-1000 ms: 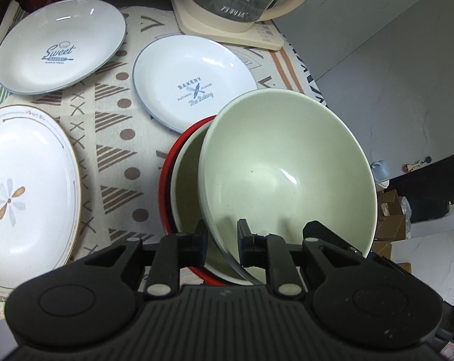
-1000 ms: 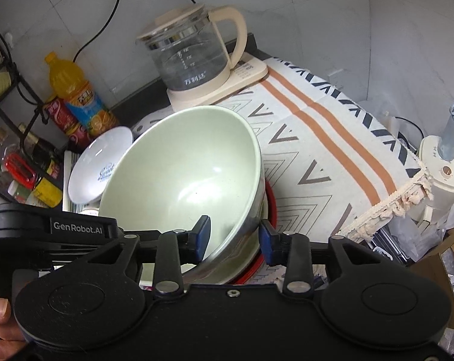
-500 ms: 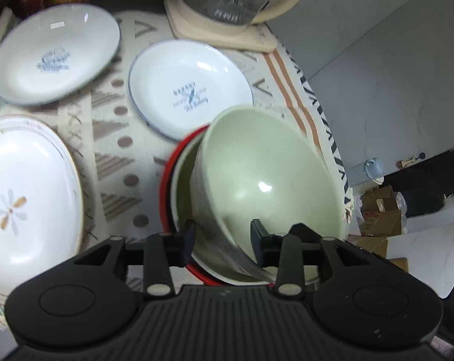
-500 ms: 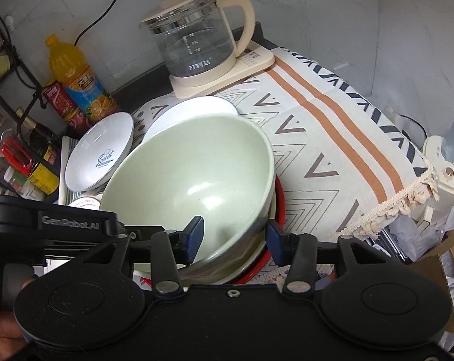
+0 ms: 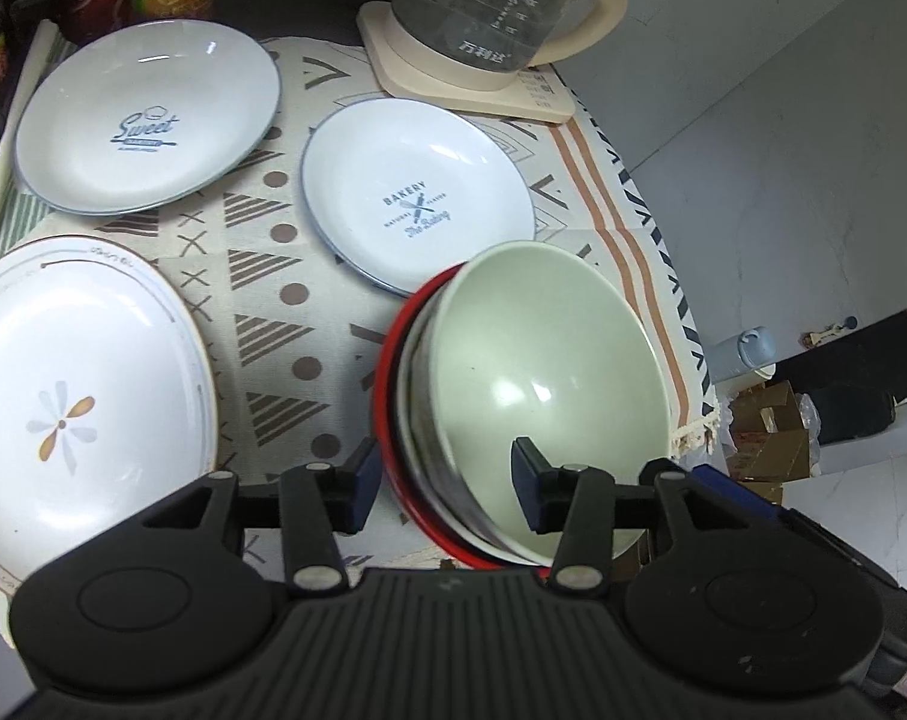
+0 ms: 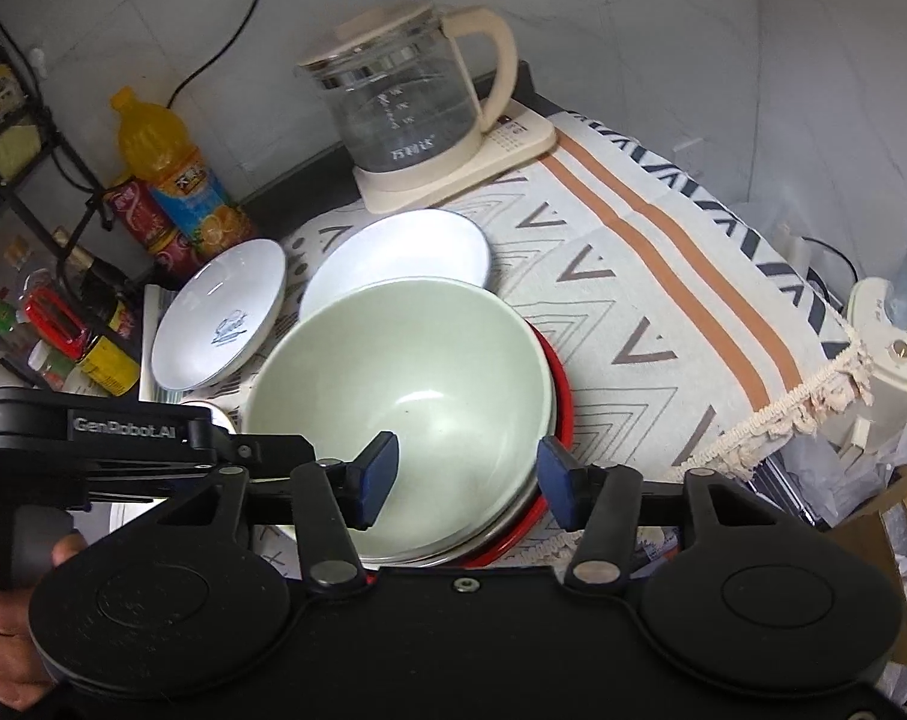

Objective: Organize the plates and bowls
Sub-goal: 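Move the right gripper toward the white BAKERY plate, then move both grippers to the rim of the white Sweet plate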

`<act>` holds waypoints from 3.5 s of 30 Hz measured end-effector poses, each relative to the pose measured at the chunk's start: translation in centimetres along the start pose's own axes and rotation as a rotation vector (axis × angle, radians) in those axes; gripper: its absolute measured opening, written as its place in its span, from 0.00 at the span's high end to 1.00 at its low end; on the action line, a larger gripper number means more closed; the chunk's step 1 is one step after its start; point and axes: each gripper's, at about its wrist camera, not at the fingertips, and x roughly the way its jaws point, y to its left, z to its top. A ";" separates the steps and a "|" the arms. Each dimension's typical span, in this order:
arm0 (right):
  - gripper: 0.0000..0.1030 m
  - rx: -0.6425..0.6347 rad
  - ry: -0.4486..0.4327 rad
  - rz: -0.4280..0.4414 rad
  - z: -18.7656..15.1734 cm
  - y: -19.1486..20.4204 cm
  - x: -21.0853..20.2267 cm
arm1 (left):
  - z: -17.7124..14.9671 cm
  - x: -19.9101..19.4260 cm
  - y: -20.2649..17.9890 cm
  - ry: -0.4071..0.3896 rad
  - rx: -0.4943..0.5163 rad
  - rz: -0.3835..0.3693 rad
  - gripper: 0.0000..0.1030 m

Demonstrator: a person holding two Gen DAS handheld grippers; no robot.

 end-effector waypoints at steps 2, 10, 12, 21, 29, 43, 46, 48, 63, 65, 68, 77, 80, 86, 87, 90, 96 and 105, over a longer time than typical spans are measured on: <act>0.42 -0.004 -0.006 -0.001 0.1 0.2 -0.2 | 0.0 -0.4 0.3 -0.010 0.001 0.009 0.51; 0.26 -0.042 -0.005 0.032 0.9 1.6 -0.2 | -0.1 -2.0 1.2 -0.044 -0.026 0.058 0.11; 0.23 -0.063 -0.003 0.041 1.1 2.0 -0.1 | -0.1 -2.2 1.5 -0.048 -0.036 0.071 0.11; 0.05 -0.143 -0.002 0.076 2.3 4.0 0.5 | -0.3 -4.3 3.5 -0.109 -0.078 0.090 0.11; 0.02 -0.236 0.018 0.118 2.9 7.0 1.9 | -0.4 -6.1 6.6 -0.108 -0.160 0.139 0.06; 0.02 -0.411 0.076 0.142 4.1 12.9 5.2 | -1.1 -9.4 11.8 -0.179 -0.317 0.260 0.01; 0.02 -0.451 0.083 0.143 4.3 14.1 5.9 | -1.0 -9.9 12.3 -0.205 -0.332 0.283 0.01; 0.02 -0.482 0.077 0.128 4.5 14.8 6.3 | -1.0 -10.1 12.5 -0.224 -0.353 0.288 0.01; 0.02 -0.567 0.163 0.216 6.8 16.9 9.6 | -1.1 -11.6 14.2 -0.309 -0.506 0.346 0.01; 0.02 -0.587 0.158 0.220 7.2 16.9 9.8 | -1.0 -11.6 14.2 -0.312 -0.516 0.362 0.01; 0.03 -0.590 0.160 0.221 8.0 16.8 10.5 | -0.8 -11.5 14.3 -0.320 -0.533 0.370 0.01; 0.03 -0.567 0.173 0.239 9.3 16.7 12.4 | -0.1 -11.5 15.3 -0.371 -0.593 0.375 0.01; 0.03 -0.499 0.191 0.249 9.7 16.4 13.1 | 0.5 -11.4 16.0 -0.384 -0.602 0.355 0.01; 0.03 -0.407 0.221 0.240 10.1 16.7 14.2 | 3.0 -10.5 18.1 -0.379 -0.587 0.276 0.01; 0.03 -0.387 0.224 0.236 10.1 16.8 14.4 | 3.5 -10.3 18.4 -0.375 -0.581 0.262 0.01; 0.01 -0.309 0.235 0.233 10.3 17.0 15.2 | 5.0 -9.8 19.3 -0.371 -0.559 0.226 0.01; 0.00 -0.203 0.243 0.164 10.2 17.7 16.8 | 7.5 -8.4 20.6 -0.341 -0.511 0.174 0.01; 0.00 -0.047 0.218 0.114 9.7 17.4 18.9 | 10.0 -4.8 22.6 -0.296 -0.473 0.123 0.01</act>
